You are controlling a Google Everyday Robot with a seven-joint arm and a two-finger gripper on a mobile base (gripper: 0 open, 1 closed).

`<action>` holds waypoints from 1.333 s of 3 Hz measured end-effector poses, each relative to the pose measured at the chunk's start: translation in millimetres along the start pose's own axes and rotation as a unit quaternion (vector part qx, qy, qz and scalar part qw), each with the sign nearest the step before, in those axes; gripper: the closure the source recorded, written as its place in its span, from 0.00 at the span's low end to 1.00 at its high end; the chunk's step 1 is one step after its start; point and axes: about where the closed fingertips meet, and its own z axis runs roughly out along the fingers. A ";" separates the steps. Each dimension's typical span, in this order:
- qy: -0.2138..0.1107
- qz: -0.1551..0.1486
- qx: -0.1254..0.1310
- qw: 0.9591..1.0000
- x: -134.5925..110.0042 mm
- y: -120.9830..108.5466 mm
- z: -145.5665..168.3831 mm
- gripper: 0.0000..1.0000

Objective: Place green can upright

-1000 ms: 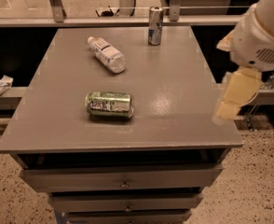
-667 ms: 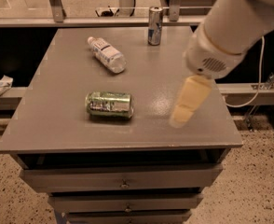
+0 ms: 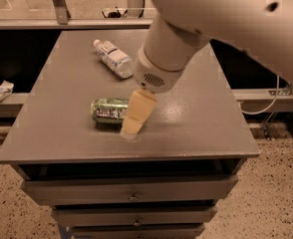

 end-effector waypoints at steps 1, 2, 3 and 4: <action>-0.003 0.005 -0.002 1.000 -20.8 1.1 21.5 0.00; -0.003 0.008 -0.002 1.000 -36.3 1.7 41.0 0.00; -0.001 0.014 -0.002 1.000 -48.6 3.1 63.9 0.00; 0.002 0.017 -0.004 1.000 -54.4 5.7 80.0 0.00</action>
Offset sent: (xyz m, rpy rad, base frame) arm 0.0306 0.0756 -0.0478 0.0156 0.0162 -0.0211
